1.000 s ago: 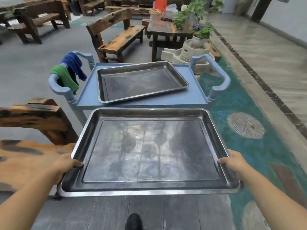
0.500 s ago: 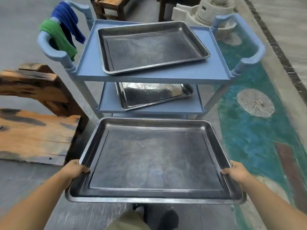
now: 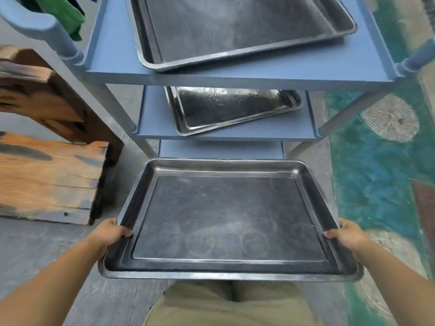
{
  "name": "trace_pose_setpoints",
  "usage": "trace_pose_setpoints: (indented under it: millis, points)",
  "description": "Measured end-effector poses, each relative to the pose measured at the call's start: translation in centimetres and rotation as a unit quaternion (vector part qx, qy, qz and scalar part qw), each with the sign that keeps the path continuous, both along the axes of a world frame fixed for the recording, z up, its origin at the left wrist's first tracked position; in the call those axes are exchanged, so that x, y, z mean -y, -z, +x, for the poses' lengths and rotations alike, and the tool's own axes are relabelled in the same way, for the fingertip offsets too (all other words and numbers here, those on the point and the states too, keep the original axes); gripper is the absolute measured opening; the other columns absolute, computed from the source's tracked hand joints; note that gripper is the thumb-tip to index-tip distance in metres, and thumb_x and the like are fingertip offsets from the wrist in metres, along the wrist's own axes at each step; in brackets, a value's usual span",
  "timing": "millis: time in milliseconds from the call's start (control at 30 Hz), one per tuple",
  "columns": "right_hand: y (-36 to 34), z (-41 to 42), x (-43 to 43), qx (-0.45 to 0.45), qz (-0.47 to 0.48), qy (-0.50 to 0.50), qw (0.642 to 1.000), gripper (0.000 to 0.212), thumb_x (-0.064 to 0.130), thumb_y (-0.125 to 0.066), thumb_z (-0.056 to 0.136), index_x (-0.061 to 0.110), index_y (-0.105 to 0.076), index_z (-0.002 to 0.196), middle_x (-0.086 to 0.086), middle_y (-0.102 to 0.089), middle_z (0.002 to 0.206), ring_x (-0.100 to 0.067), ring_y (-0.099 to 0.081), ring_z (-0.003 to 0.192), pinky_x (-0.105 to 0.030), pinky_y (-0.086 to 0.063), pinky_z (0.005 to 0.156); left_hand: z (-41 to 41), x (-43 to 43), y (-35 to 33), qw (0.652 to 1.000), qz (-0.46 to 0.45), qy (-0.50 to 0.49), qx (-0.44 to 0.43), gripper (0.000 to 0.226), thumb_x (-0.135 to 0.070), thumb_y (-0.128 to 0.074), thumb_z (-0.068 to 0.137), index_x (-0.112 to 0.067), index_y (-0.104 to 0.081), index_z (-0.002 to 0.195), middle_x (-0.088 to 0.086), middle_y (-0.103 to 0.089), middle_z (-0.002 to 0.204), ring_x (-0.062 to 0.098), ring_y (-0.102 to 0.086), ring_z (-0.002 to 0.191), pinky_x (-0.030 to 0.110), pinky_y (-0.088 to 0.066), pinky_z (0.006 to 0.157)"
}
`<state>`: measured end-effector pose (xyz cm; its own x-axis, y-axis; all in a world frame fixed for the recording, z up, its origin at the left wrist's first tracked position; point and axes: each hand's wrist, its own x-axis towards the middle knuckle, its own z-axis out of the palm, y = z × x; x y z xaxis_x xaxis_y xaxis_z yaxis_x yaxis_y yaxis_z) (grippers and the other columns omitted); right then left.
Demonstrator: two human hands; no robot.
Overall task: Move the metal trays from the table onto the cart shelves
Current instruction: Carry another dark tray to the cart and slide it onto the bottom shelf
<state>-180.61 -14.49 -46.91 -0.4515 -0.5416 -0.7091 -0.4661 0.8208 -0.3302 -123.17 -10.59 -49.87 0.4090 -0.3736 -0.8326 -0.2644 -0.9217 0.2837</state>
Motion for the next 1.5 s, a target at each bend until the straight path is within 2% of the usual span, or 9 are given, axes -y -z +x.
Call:
trace_pose_setpoints:
  millis: [133,300,467,567,667,767,933,1267,1500]
  points:
    - [7.5,-0.2,4.2,-0.017,0.004,-0.003,1.0,0.019,-0.006,-0.071,0.079,0.002,-0.056,0.071,-0.015,-0.062,0.061,-0.026,-0.059,0.053,-0.028,-0.042,0.048,-0.4,3.8,6.8,1.0,-0.009,0.002,0.016,0.013,0.002,-0.071,0.082,-0.003,-0.062,0.088,0.016,-0.067,0.077,0.033,-0.065,0.069,0.032,-0.046,0.051]
    - [19.0,-1.2,10.2,-0.043,-0.018,-0.017,0.999,0.03,0.004,-0.075,0.079,0.006,-0.047,0.069,-0.013,-0.051,0.065,-0.023,-0.049,0.057,-0.031,-0.032,0.05,-1.1,9.9,18.1,0.998,-0.041,0.005,0.044,0.013,0.003,-0.074,0.079,0.001,-0.061,0.079,0.019,-0.067,0.073,0.033,-0.066,0.063,0.035,-0.052,0.056]
    - [30.1,-1.4,16.2,-0.009,-0.048,-0.02,0.999,0.008,-0.004,-0.069,0.082,-0.002,-0.065,0.089,-0.009,-0.064,0.066,-0.021,-0.06,0.057,-0.022,-0.042,0.044,-1.4,16.1,29.6,0.996,-0.085,-0.005,0.038,0.008,0.006,-0.072,0.079,0.004,-0.064,0.081,0.02,-0.068,0.075,0.032,-0.065,0.063,0.036,-0.053,0.062]
    - [35.7,-0.9,19.8,0.002,-0.074,-0.01,0.997,0.01,-0.002,-0.069,0.083,0.004,-0.062,0.078,-0.009,-0.064,0.067,-0.019,-0.058,0.056,-0.023,-0.04,0.042,-1.2,19.6,35.6,0.992,-0.112,0.005,0.049,0.012,0.003,-0.074,0.079,0.005,-0.064,0.085,0.021,-0.068,0.081,0.035,-0.065,0.071,0.045,-0.056,0.072]
    - [41.3,-1.0,23.2,-0.003,-0.101,-0.025,0.995,0.024,-0.001,-0.069,0.082,0.012,-0.058,0.065,-0.009,-0.062,0.062,-0.019,-0.055,0.053,-0.026,-0.039,0.044,-1.2,22.9,40.4,0.985,-0.151,0.029,0.08,0.015,-0.004,-0.074,0.083,-0.004,-0.059,0.079,0.013,-0.063,0.076,0.025,-0.059,0.064,0.038,-0.049,0.062]
    - [45.9,-1.2,26.7,0.018,-0.13,-0.017,0.991,0.014,-0.002,-0.069,0.082,0.004,-0.062,0.072,-0.01,-0.063,0.062,-0.023,-0.059,0.054,-0.027,-0.042,0.051,-1.6,25.7,44.5,0.974,-0.199,0.048,0.094,0.011,-0.007,-0.071,0.087,-0.002,-0.061,0.087,0.012,-0.063,0.079,0.014,-0.055,0.061,0.032,-0.042,0.058]
    - [51.2,-1.8,31.1,0.023,-0.184,-0.037,0.982,0.01,-0.003,-0.07,0.081,0.0,-0.065,0.089,-0.013,-0.066,0.077,-0.02,-0.061,0.059,-0.024,-0.043,0.047,-1.5,30.0,49.0,0.953,-0.24,0.092,0.163,0.044,-0.012,-0.073,0.086,-0.008,-0.036,0.062,0.008,-0.04,0.06,0.023,-0.039,0.057,0.037,-0.026,0.053]
    - [57.4,-2.5,35.3,0.048,-0.23,-0.039,0.971,0.016,-0.002,-0.068,0.082,0.011,-0.067,0.09,-0.016,-0.072,0.088,-0.026,-0.067,0.071,-0.035,-0.054,0.066,-1.0,31.8,54.1,0.948,-0.224,0.085,0.212,0.038,-0.02,-0.075,0.085,0.008,-0.052,0.073,0.018,-0.053,0.065,0.031,-0.053,0.063,0.039,-0.037,0.058]
    - [58.5,-2.8,35.9,-0.06,-0.225,-0.112,0.966,0.025,0.013,-0.075,0.083,0.02,-0.055,0.069,0.006,-0.059,0.062,-0.016,-0.06,0.061,-0.025,-0.036,0.051,-1.2,32.1,55.3,0.938,-0.235,0.087,0.241,0.039,-0.02,-0.077,0.083,-0.005,-0.046,0.063,0.013,-0.051,0.057,0.027,-0.048,0.054,0.034,-0.032,0.049]
